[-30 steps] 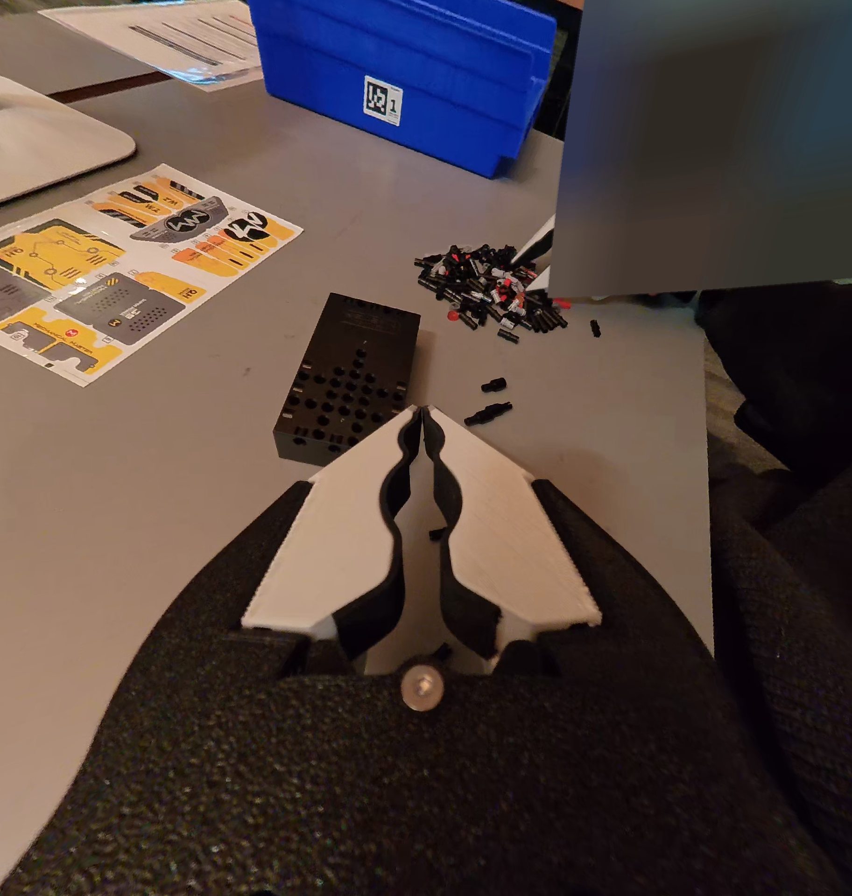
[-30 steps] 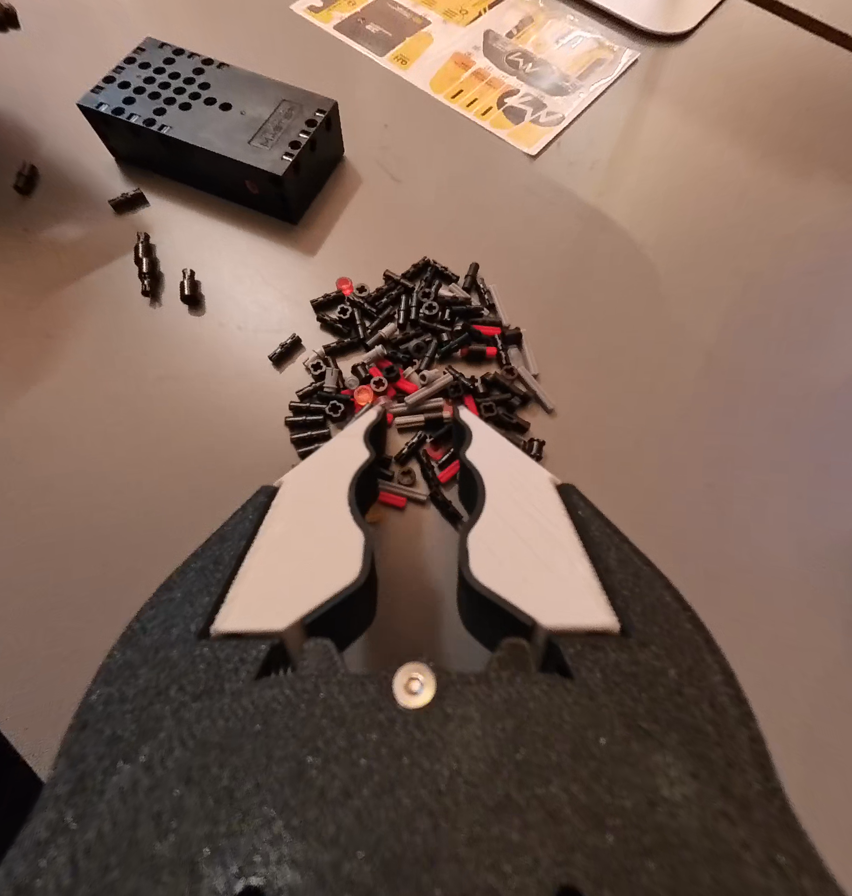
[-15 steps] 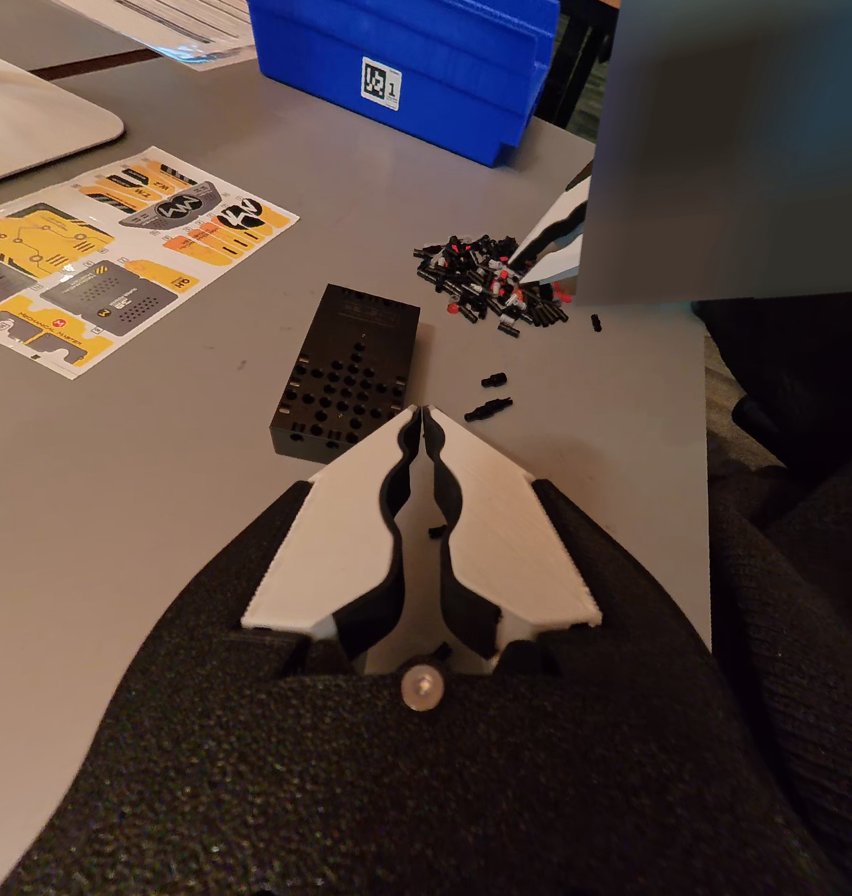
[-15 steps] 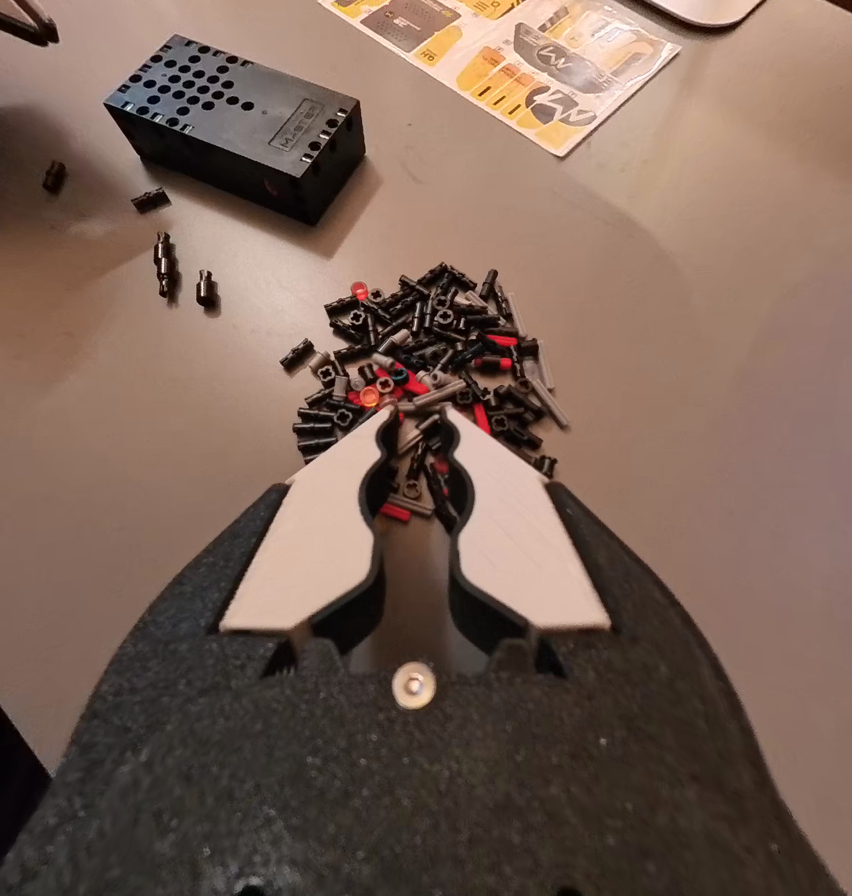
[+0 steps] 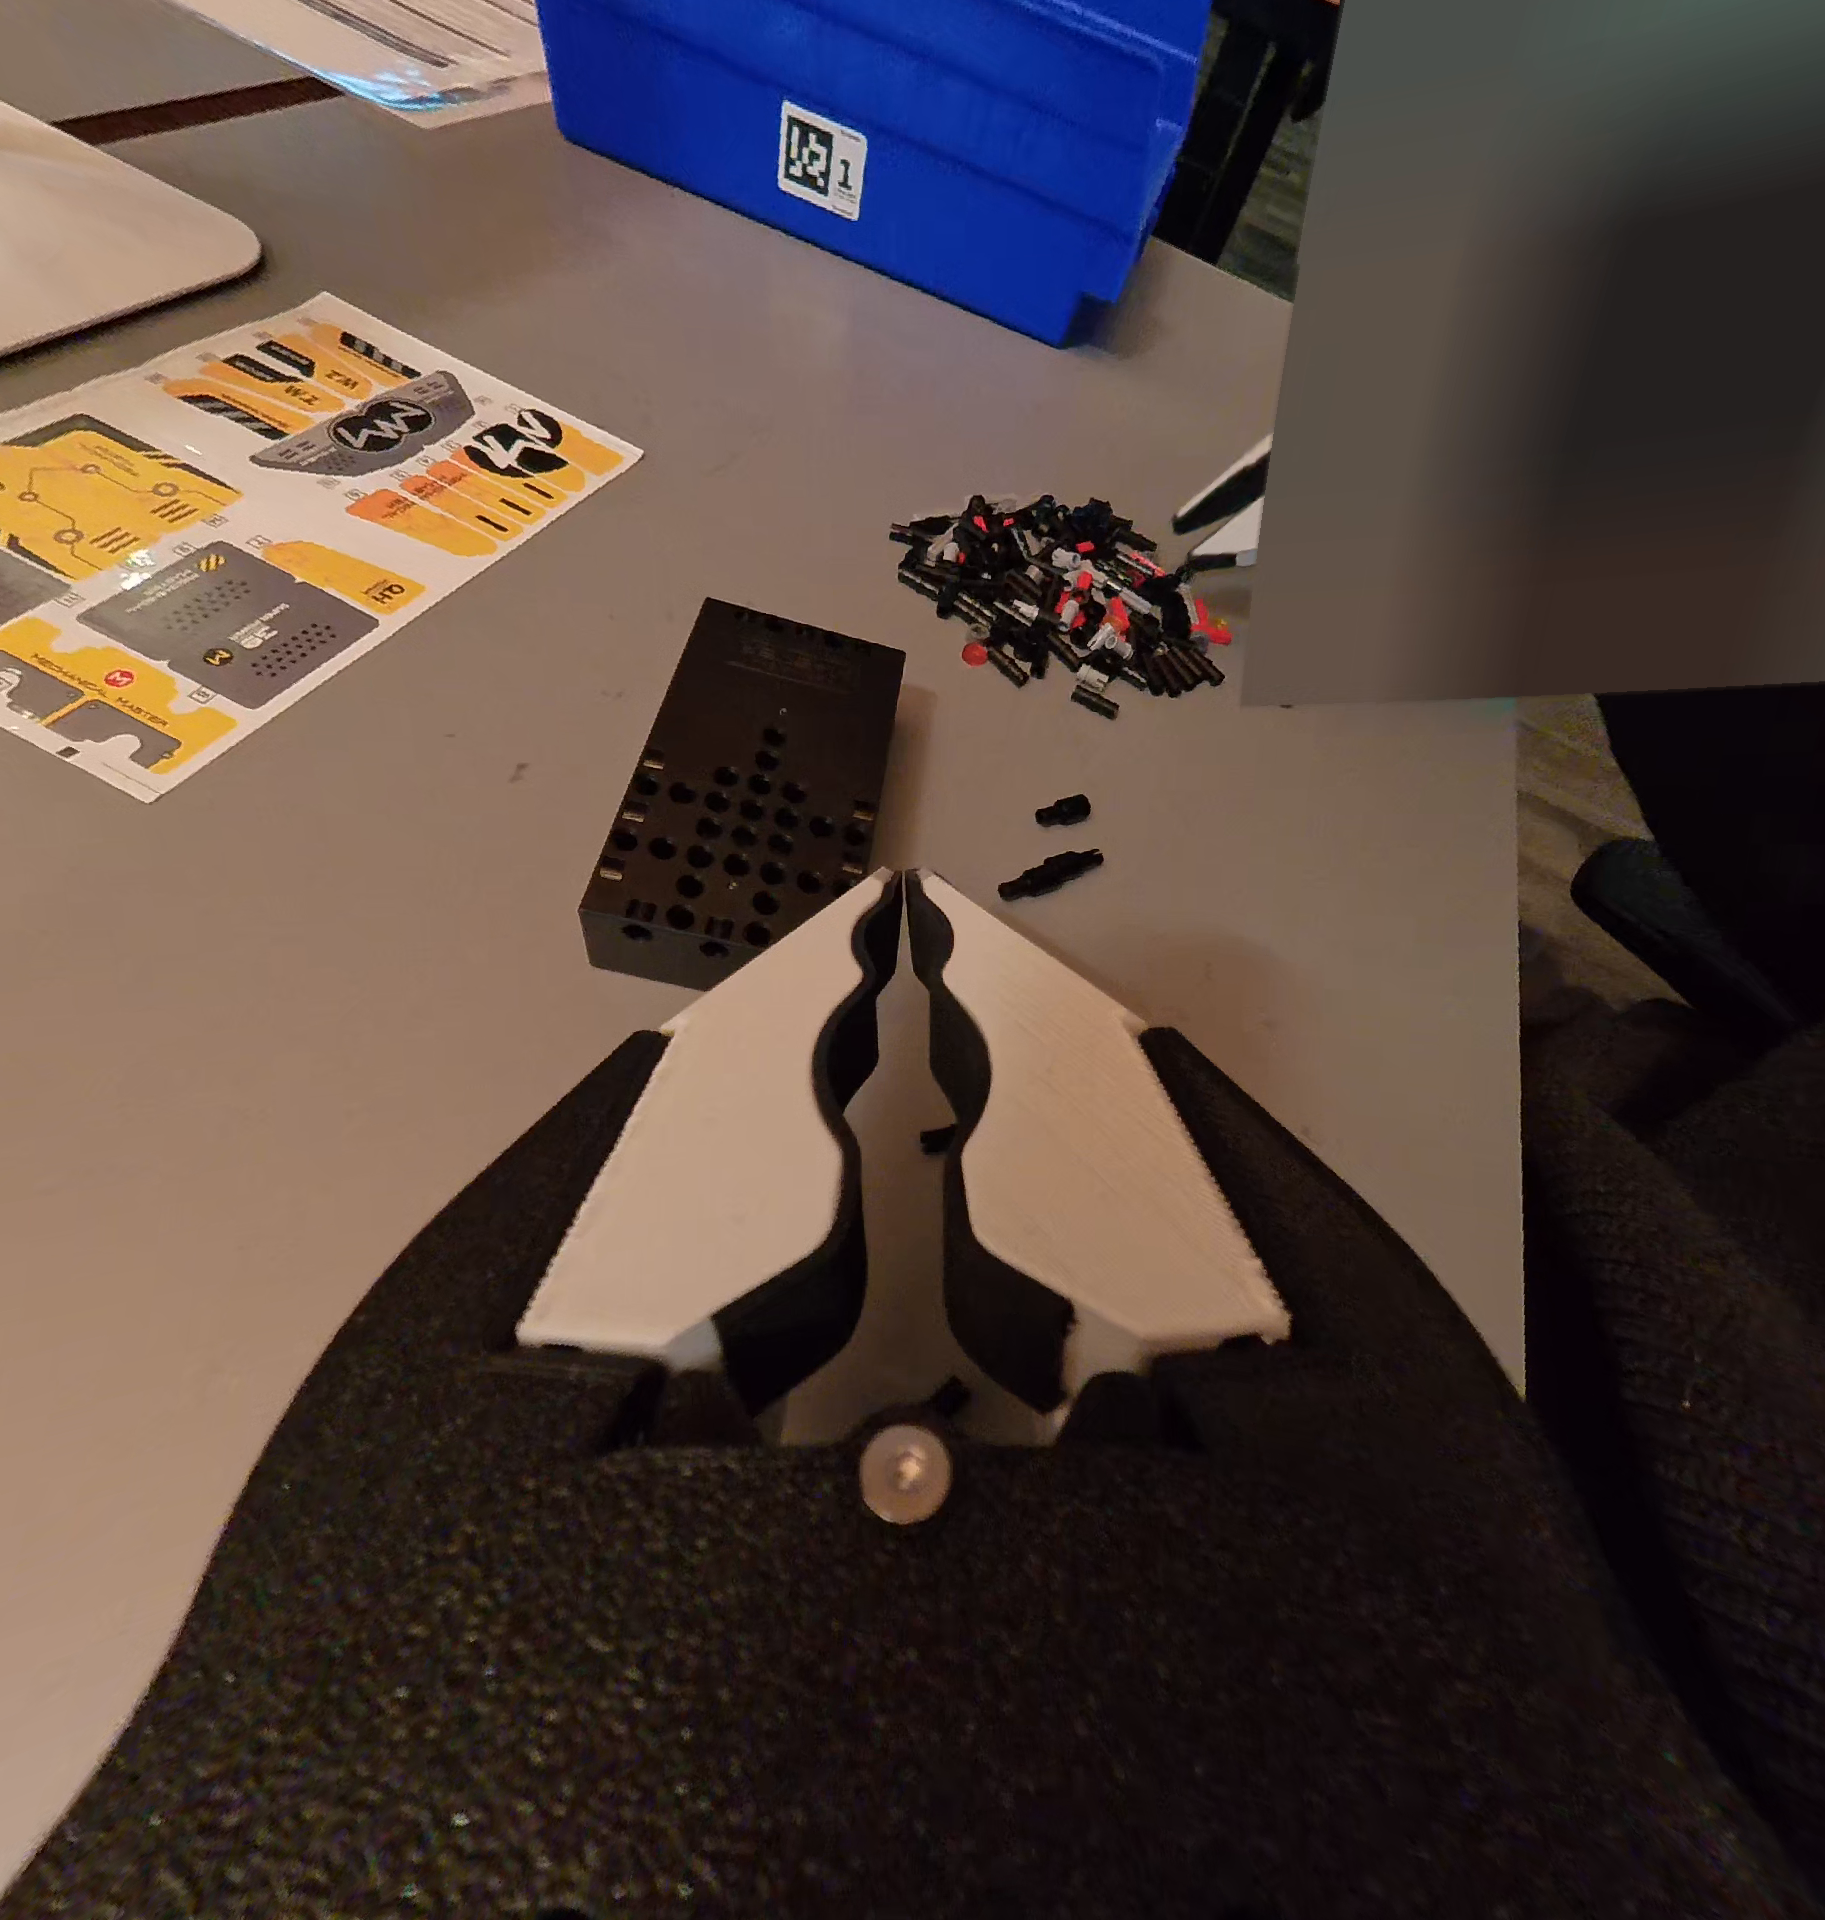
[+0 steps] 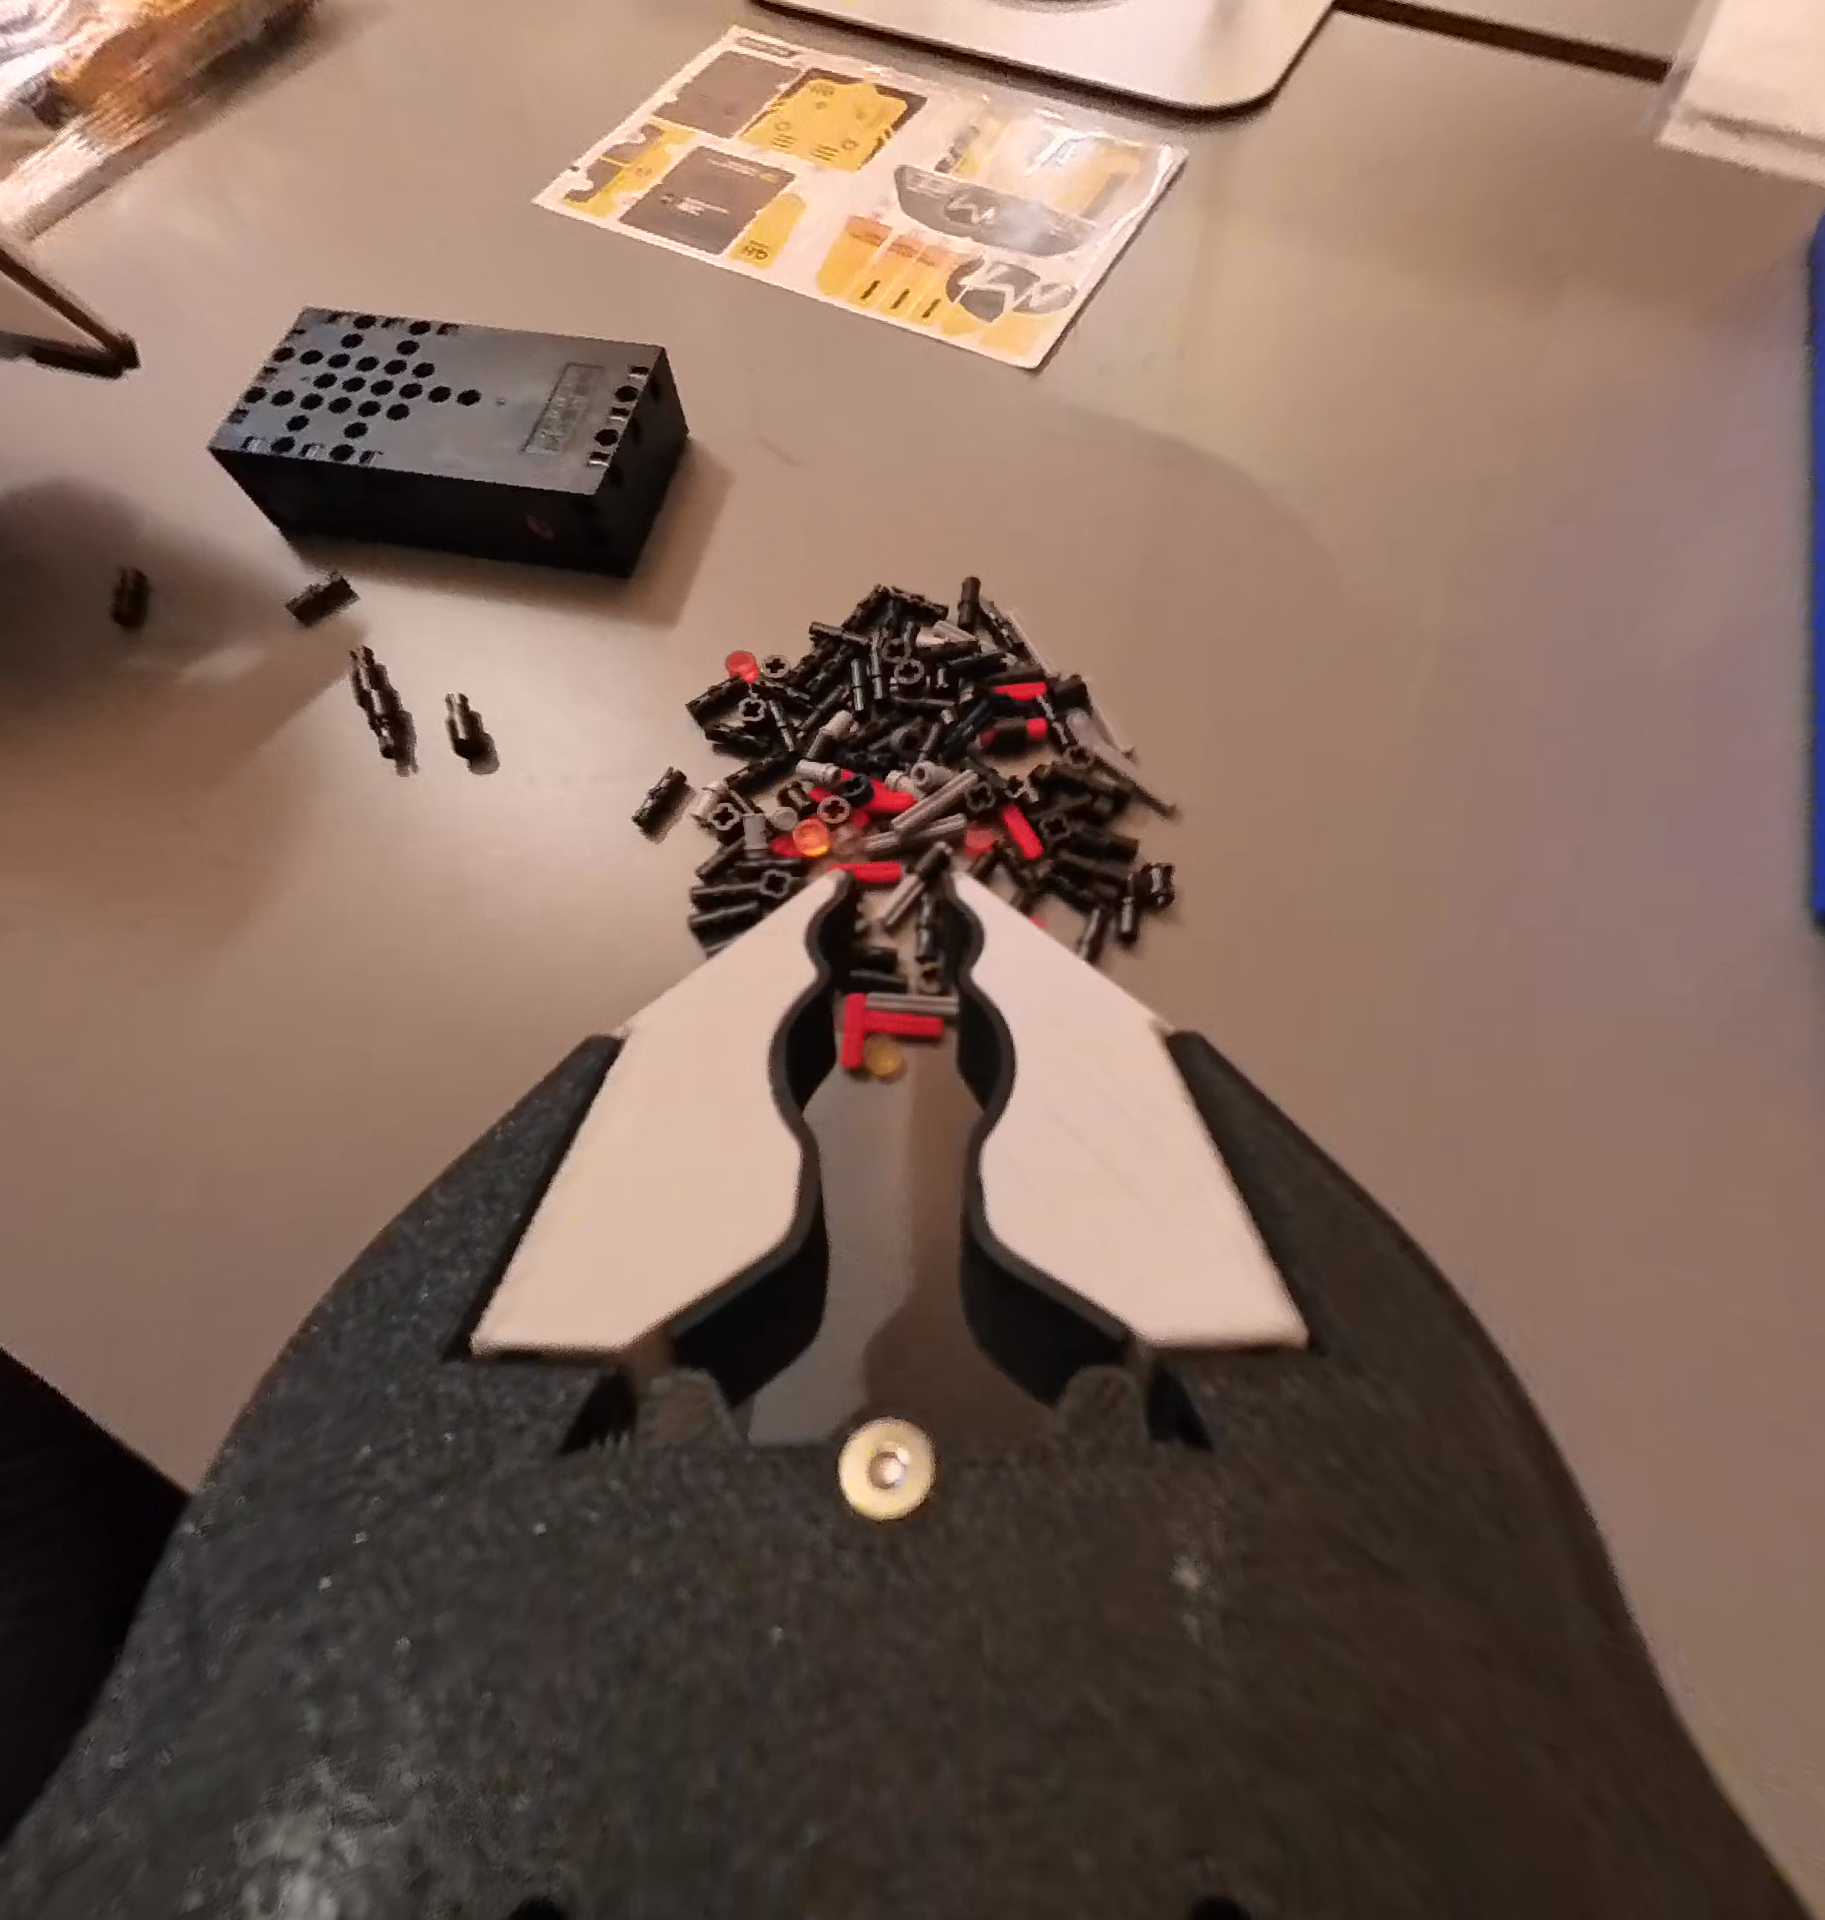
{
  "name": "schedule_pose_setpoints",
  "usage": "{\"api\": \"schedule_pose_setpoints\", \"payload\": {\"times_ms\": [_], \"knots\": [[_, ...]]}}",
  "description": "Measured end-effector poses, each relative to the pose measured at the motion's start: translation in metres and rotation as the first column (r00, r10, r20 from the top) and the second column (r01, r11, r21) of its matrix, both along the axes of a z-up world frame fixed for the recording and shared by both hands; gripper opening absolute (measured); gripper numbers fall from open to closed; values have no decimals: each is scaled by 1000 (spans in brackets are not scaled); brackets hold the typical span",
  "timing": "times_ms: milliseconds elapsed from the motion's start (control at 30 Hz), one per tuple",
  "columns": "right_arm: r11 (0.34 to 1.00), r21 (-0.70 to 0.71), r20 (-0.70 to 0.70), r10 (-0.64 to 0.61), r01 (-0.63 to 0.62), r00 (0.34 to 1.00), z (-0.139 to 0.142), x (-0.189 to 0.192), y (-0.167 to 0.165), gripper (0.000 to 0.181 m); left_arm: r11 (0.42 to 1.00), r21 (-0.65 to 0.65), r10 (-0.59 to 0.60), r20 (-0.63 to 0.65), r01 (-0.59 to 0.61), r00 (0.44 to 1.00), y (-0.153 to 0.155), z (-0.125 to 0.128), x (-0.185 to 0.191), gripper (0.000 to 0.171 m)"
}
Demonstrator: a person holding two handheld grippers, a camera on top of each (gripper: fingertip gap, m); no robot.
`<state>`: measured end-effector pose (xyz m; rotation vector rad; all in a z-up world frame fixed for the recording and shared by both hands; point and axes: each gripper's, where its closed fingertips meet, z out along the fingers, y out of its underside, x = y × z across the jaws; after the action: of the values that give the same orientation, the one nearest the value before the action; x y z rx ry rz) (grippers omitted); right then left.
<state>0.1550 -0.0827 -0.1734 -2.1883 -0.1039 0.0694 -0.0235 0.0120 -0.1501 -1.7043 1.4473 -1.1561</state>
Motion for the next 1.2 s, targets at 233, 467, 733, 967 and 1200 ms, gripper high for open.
{"api": "schedule_pose_setpoints", "payload": {"times_ms": [233, 467, 733, 967, 1200], "knots": [[993, -18, -42, -114, 113, 993, -6, -5, 6, 10, 999, 42, -15, -17, 16, 1000, -4, -2, 1, 0], [981, -110, -16, -163, 160, 987, -21, 2, 8, 10, 998, 66, -18, -15, 19, 1000, -6, -1, 1, 0], [977, -156, 105, -131, 146, 986, -23, 6, 7, 9, 998, 59, -18, -21, 19, 1000, -6, -2, 1, 0], [986, -122, 164, -96, 116, 982, -9, 0, 9, 9, 999, 45, -15, -22, 16, 1000, -5, -3, 1, 0], [976, -167, 106, -120, 136, 987, -20, -1, 3, 10, 999, 51, -17, -25, 18, 1000, -5, -3, 1, 0]]}}
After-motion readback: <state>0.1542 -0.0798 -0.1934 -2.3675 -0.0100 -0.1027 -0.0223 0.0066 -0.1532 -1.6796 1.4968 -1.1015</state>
